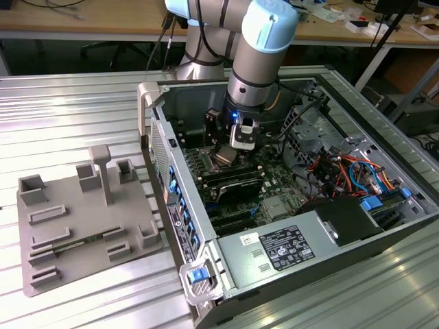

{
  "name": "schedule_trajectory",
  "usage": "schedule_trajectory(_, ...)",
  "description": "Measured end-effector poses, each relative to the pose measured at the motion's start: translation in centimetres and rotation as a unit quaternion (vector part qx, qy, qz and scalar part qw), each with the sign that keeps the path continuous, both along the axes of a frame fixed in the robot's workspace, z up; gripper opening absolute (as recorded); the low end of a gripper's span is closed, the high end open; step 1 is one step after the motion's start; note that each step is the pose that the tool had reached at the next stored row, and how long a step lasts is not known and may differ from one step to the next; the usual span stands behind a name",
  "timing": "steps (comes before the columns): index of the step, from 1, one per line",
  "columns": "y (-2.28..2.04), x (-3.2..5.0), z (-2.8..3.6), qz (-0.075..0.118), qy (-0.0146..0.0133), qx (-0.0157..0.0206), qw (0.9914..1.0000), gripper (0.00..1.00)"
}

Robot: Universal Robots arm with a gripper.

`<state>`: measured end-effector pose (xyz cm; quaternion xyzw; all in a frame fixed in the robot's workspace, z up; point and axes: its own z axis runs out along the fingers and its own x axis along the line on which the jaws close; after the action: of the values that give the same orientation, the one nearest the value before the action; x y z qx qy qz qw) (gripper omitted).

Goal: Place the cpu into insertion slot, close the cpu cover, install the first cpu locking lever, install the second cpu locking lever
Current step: 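Place the cpu into insertion slot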

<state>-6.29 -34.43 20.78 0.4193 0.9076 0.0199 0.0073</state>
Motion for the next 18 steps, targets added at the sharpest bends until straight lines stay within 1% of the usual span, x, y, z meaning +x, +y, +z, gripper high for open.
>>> schedule_trajectory(4, 0.00, 0.00, 0.00, -0.003, 0.0000, 0.0000, 1.00000, 0.55)
schedule_trajectory(11, 0.02, -0.03, -0.01, -0.018, 0.0000, 0.0001, 0.99983, 0.55)
schedule_trajectory(18, 0.04, -0.03, -0.01, -0.021, 0.0000, 0.0000, 0.99978, 0.55)
